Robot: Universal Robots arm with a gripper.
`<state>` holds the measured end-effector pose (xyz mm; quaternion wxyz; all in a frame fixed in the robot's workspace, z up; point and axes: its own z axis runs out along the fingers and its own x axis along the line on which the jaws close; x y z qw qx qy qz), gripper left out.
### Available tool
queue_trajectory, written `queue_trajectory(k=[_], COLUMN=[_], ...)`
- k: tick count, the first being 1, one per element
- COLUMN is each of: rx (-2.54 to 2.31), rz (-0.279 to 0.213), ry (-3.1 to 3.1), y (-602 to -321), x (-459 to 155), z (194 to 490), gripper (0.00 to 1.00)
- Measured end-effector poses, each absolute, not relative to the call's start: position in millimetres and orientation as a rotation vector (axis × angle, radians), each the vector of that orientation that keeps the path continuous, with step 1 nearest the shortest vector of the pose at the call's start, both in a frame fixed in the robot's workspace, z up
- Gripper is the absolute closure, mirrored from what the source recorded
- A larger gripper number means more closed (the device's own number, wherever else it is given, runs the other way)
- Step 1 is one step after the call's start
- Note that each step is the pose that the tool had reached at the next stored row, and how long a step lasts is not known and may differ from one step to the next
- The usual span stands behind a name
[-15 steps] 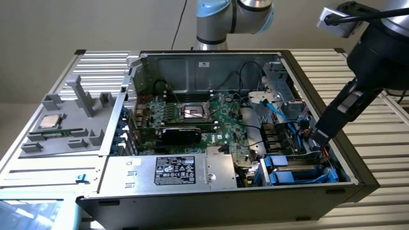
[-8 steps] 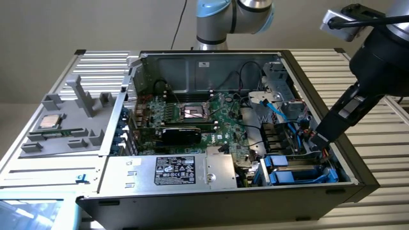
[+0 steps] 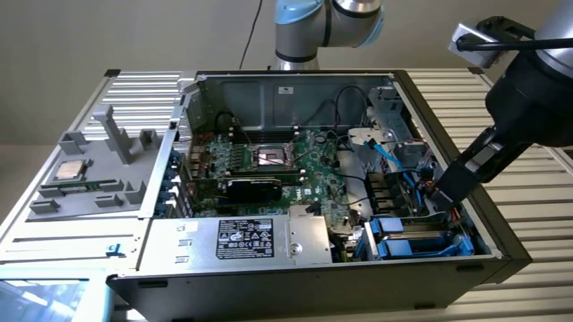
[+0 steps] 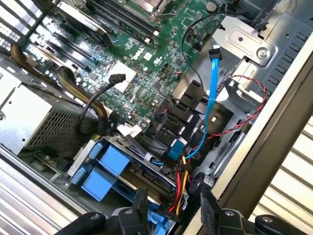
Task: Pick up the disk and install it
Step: 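Insert the first disk wire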
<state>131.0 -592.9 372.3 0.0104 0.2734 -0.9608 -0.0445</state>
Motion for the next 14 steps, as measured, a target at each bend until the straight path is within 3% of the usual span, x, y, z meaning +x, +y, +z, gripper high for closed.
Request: queue_trajectory(k=[14], rx=[0.767], rz=[-0.157], ry=[-3.030], y=[-606], x=[131], z=[368], gripper=[0.44])
